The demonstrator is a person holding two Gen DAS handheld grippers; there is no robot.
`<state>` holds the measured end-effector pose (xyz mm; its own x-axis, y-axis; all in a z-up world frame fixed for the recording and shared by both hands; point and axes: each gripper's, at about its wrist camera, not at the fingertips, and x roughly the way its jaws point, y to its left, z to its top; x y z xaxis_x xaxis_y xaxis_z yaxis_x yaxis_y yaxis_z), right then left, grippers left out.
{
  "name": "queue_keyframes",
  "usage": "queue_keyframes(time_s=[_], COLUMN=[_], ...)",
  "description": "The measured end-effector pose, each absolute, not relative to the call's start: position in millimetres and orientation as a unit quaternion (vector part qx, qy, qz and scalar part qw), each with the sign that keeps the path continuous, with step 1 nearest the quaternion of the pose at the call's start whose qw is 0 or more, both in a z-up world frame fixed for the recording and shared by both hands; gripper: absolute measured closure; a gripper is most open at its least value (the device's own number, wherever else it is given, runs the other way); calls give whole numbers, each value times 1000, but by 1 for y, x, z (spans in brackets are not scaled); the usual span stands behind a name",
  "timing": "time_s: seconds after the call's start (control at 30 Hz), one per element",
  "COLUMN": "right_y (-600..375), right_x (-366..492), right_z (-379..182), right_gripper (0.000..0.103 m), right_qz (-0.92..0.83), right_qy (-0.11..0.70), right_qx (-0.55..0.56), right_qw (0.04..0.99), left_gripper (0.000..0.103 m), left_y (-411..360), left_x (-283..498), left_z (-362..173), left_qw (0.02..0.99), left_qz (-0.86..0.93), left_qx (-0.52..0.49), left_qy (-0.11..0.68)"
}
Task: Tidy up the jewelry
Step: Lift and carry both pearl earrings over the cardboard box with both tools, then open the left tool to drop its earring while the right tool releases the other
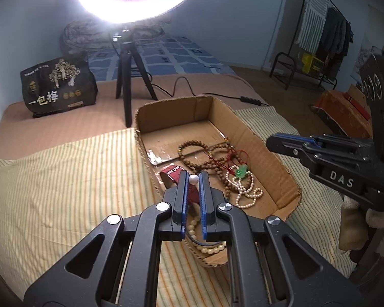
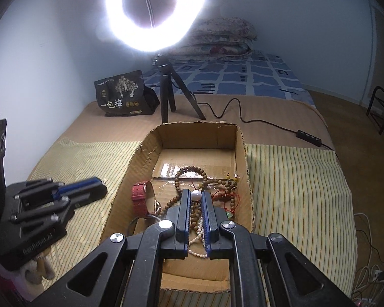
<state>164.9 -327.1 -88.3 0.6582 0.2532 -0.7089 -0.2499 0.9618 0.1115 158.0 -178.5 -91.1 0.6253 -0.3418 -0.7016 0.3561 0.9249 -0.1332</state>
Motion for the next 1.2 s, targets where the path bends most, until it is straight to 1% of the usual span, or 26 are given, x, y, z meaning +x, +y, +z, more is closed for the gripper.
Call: queue_keyframes(time_s=[0.6,0.67,0.8,0.87,0.9,0.93,0.97,1.0,1.03,1.07,1.13,1.2], right_y=[-332,-331,-331,-332,-332,-333,-333,-333,-333,-333,-334,-336], right_x=[172,171,171,170,169,170,170,170,169,169,167,166], right_z=[-99,-100,-99,-99,-99,-98,-98,-98,-98,-98,-96,-95], right_gripper=[96,91,85,80,78,75,74,73,68,60,50,46], right_qz=[131,131,129,126,124,122,121,119,117,113,107,103], right_qy=[406,406,405,403,402,402,401,402,402,400,396,393], right_qx=[11,10,11,11,11,10,10,10,10,9,7,7], right_qw=[904,904,905,906,907,908,908,908,908,909,912,914], left_gripper=[97,97,97,96,84,65,59,57,57,57,57,57], left_y=[-186,-185,-185,-185,-185,-185,-184,-183,-182,-182,-181,-179], left_x=[154,152,150,149,148,148,147,146,146,146,146,146], left_z=[-96,-96,-95,-95,-95,-95,-95,-94,-93,-93,-92,-91], left_qw=[898,899,901,901,902,902,904,905,905,906,907,908], left_qz=[-198,-198,-197,-196,-195,-194,-193,-192,-191,-190,-188,-185], left_qx=[23,26,31,34,35,35,33,32,33,33,33,33], left_qy=[391,389,386,385,385,384,381,378,378,377,376,375])
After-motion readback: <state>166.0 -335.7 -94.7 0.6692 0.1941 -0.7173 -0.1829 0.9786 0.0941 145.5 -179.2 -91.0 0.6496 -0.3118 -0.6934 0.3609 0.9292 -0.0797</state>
